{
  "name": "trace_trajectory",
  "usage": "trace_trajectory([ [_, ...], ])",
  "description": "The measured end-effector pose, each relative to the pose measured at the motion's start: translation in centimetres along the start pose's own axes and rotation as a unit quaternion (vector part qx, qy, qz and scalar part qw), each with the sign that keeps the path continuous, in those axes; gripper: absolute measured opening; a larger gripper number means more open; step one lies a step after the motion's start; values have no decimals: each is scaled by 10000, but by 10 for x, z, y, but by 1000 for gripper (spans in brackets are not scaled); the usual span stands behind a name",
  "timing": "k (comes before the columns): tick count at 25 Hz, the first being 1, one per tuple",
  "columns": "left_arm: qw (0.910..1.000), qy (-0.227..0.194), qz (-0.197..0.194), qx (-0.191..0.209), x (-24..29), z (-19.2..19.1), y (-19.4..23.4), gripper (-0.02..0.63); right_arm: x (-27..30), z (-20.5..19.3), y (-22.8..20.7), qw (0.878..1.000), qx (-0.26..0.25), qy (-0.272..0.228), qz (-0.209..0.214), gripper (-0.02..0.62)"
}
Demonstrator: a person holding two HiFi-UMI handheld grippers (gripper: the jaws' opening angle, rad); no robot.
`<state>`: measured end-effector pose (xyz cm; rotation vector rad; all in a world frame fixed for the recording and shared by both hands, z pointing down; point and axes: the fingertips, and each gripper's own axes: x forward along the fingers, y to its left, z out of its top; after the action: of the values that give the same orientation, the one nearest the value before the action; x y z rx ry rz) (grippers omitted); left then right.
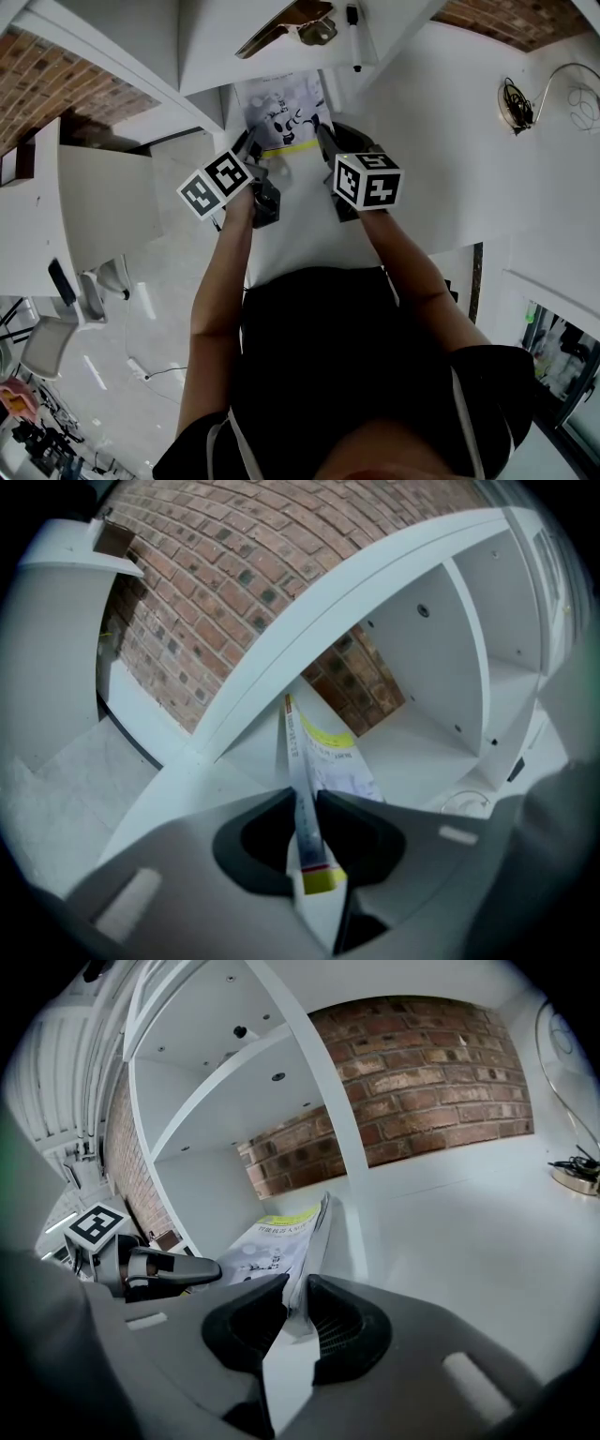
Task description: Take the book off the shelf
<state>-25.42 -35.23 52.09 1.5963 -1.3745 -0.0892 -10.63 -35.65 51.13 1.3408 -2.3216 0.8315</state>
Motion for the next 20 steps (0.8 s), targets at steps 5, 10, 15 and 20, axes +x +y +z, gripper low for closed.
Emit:
trace_trajectory([
  [5, 10000, -70, -12, -22, -9, -4, -2, 77, -8, -7, 4, 10000, 55, 2, 36, 66],
  [10, 9998, -186, -59, -6, -21, -7, -6, 74, -17, -13, 11, 9999, 110, -15, 70, 66],
  [15, 9995, -315, -99, -24, -32, -13, -9, 72, -27, -21, 17, 9998, 119, -21, 137, 66],
  [20, 9989, -441, -122, -56, -43, -17, -12, 71, -37, -23, 23, 9997, 62, -32, 223, 66],
])
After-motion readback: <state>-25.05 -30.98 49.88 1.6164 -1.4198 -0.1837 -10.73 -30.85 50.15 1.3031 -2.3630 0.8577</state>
